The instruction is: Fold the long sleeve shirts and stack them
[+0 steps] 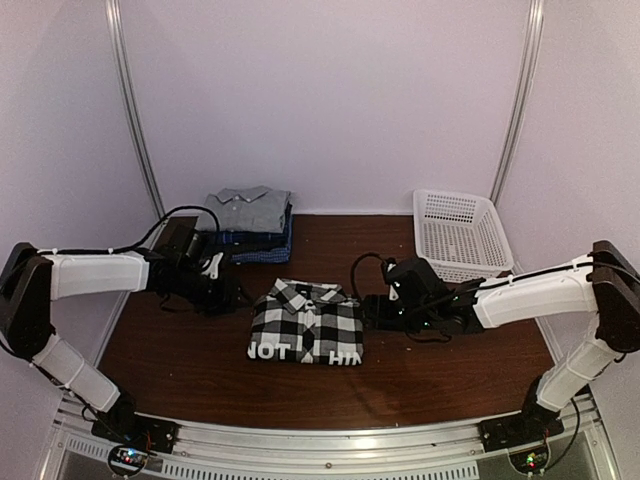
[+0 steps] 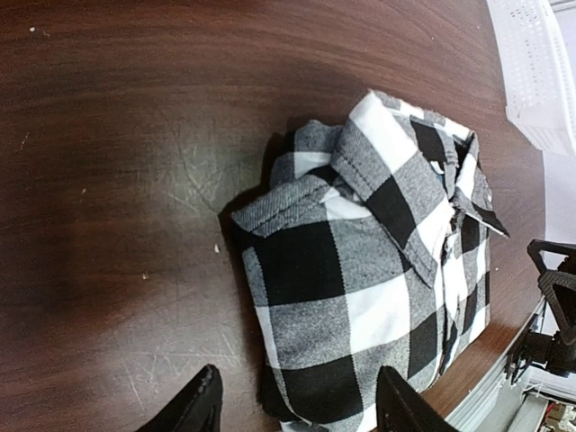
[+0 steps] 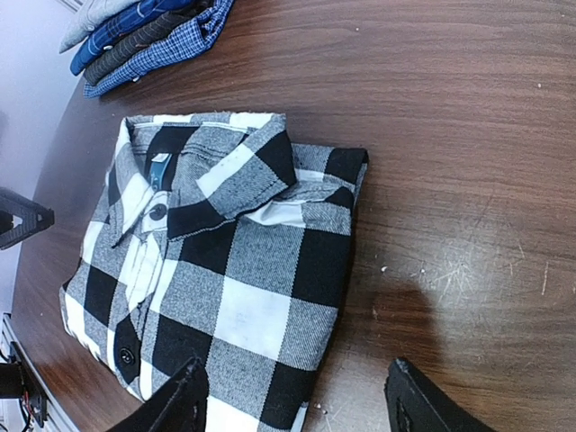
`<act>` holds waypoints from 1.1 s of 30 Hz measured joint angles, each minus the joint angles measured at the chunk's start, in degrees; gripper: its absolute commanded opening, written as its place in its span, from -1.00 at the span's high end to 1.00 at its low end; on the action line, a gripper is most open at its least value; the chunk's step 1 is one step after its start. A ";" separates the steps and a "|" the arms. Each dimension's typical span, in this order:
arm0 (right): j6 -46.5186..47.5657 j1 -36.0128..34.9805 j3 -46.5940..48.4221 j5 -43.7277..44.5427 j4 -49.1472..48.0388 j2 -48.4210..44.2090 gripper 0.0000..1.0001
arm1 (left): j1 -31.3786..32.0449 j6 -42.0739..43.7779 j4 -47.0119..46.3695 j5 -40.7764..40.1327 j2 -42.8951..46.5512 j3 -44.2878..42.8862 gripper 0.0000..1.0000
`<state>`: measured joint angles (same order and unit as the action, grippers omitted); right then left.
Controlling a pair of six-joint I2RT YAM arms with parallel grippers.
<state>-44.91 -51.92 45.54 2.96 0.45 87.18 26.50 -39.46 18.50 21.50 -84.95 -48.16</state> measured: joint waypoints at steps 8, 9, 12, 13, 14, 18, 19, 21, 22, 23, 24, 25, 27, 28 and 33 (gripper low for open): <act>1.05 0.81 3.48 -3.74 -1.64 7.30 -0.16 | -0.15 0.15 -5.62 3.69 -1.92 2.75 -0.19; 1.14 0.90 3.74 -4.31 -1.75 8.13 -0.15 | -0.15 0.13 -6.12 4.00 -2.49 3.17 -0.19; 1.22 1.07 3.96 -5.27 -2.05 9.97 -0.14 | -0.15 0.15 -7.08 4.48 -3.82 4.15 -0.19; 1.25 1.09 4.00 -5.44 -2.05 10.40 -0.14 | -0.15 0.15 -7.48 4.55 -4.13 4.52 -0.19; 1.25 1.16 4.04 -5.64 -2.10 10.88 -0.14 | -0.15 0.15 -7.78 4.72 -4.37 4.85 -0.19; 1.25 1.22 4.07 -5.90 -2.47 12.59 -0.12 | -0.15 0.15 -8.68 5.40 -4.90 5.90 -0.19; 1.25 1.22 4.15 -6.01 -2.49 13.11 -0.12 | -0.15 0.15 -9.03 5.60 -5.01 6.19 -0.18; 1.31 1.22 4.48 -6.19 -2.69 14.25 -0.10 | -0.09 0.13 -9.75 5.81 -5.31 6.60 -0.17; 1.29 1.22 4.87 -6.21 -2.73 14.53 -0.09 | 0.02 0.13 -9.90 5.81 -5.46 6.69 -0.17; 1.31 1.22 5.35 -6.43 -2.82 14.93 -0.08 | 0.20 0.11 -10.05 5.81 -5.73 6.71 -0.17; 1.31 1.22 5.81 -6.60 -2.86 15.39 -0.07 | 0.35 0.09 -10.34 5.81 -5.92 6.78 -0.16; 1.40 1.22 6.10 -6.73 -2.97 15.74 -0.06 | 0.57 0.00 -10.71 5.79 -6.16 6.82 -0.15; 1.49 1.22 6.62 -7.04 -3.02 16.20 -0.03 | 1.14 -0.31 -11.41 5.79 -6.69 6.82 -0.11; 1.51 1.22 6.86 -7.10 -3.10 16.46 -0.02 | 1.42 -0.48 -11.65 5.79 -6.95 6.82 -0.07; 1.68 1.22 8.02 -7.63 -3.26 17.55 0.08 | 3.08 -1.90 -13.11 5.75 -8.83 6.82 0.21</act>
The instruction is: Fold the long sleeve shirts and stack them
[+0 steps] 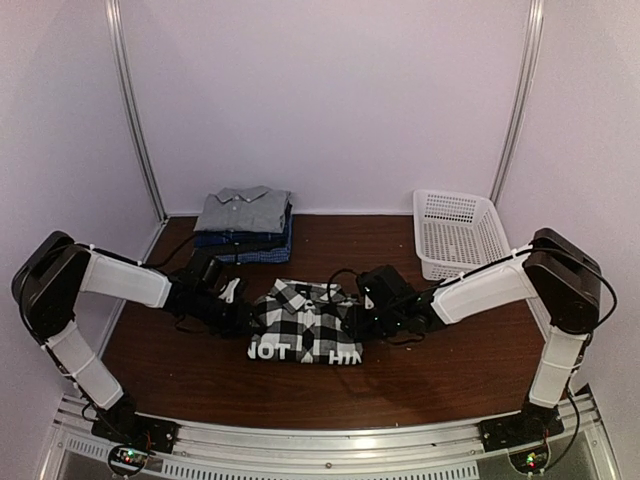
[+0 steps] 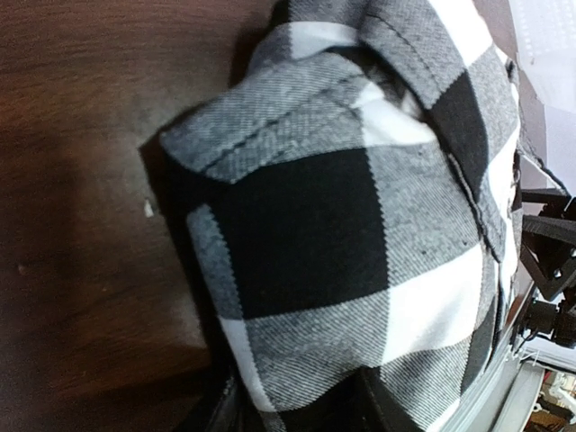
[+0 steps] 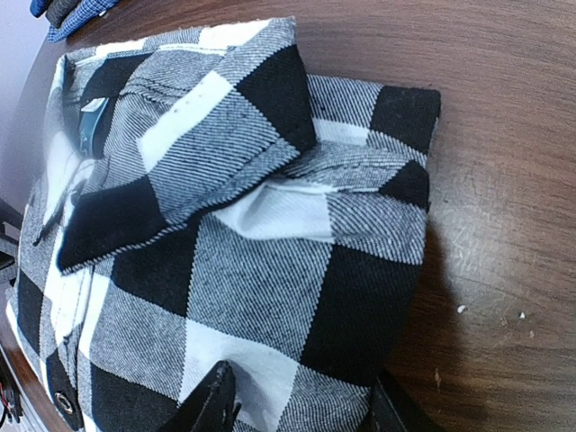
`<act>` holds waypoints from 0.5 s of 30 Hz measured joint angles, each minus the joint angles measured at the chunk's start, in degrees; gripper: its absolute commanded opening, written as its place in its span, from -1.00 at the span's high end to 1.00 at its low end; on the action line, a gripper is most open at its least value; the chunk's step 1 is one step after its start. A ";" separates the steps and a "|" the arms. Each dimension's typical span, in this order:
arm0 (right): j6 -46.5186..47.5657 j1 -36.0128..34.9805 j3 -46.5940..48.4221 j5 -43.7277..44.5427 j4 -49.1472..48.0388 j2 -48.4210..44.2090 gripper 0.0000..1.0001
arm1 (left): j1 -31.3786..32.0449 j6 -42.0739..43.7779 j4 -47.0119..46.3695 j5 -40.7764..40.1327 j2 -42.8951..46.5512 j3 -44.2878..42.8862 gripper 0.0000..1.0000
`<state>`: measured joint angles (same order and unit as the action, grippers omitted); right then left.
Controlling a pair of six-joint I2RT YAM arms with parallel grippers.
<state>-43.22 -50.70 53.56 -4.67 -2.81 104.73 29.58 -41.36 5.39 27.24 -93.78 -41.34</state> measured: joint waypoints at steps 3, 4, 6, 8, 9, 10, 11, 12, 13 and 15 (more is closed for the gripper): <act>0.17 0.00 0.83 -0.37 0.02 0.74 0.21 | 0.90 -1.20 -1.27 -0.11 -0.70 -0.07 0.43; 0.17 0.00 1.14 -0.52 0.04 1.01 0.28 | 1.20 -1.66 -1.44 -0.15 -1.01 -0.22 0.52; 0.44 0.00 1.81 -0.85 0.04 1.70 0.44 | 1.79 -2.49 -1.53 -0.35 -1.44 -0.66 0.78; 0.55 0.00 2.45 -1.31 0.37 2.19 0.61 | 2.38 -3.10 -0.92 -0.68 -1.57 -1.57 0.98; 0.70 0.00 2.69 -1.49 0.68 2.25 0.70 | 2.80 -3.28 -0.46 -0.92 -1.57 -2.36 1.00; 0.87 0.00 2.89 -1.55 1.16 2.25 0.77 | 3.21 -3.30 0.31 -1.22 -1.57 -3.37 1.00; 1.36 0.02 3.08 -1.53 1.70 2.23 0.84 | 3.74 -3.13 1.14 -1.64 -1.57 -4.46 1.00; 1.44 0.00 3.28 -1.51 2.32 2.16 0.89 | 4.26 -3.06 2.01 -1.97 -1.49 -5.55 1.00; 1.66 0.00 3.32 -1.49 2.95 1.88 0.93 | 4.83 -3.08 2.84 -2.40 -1.27 -6.43 1.00; 2.25 0.00 3.23 -1.40 4.76 0.63 0.97 | 6.10 -3.08 4.72 -3.28 -0.28 -7.61 1.00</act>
<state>-40.97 -50.70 56.80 -6.07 1.96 105.36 35.68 -44.45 10.11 23.97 -94.06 -48.95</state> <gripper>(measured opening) 0.048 0.043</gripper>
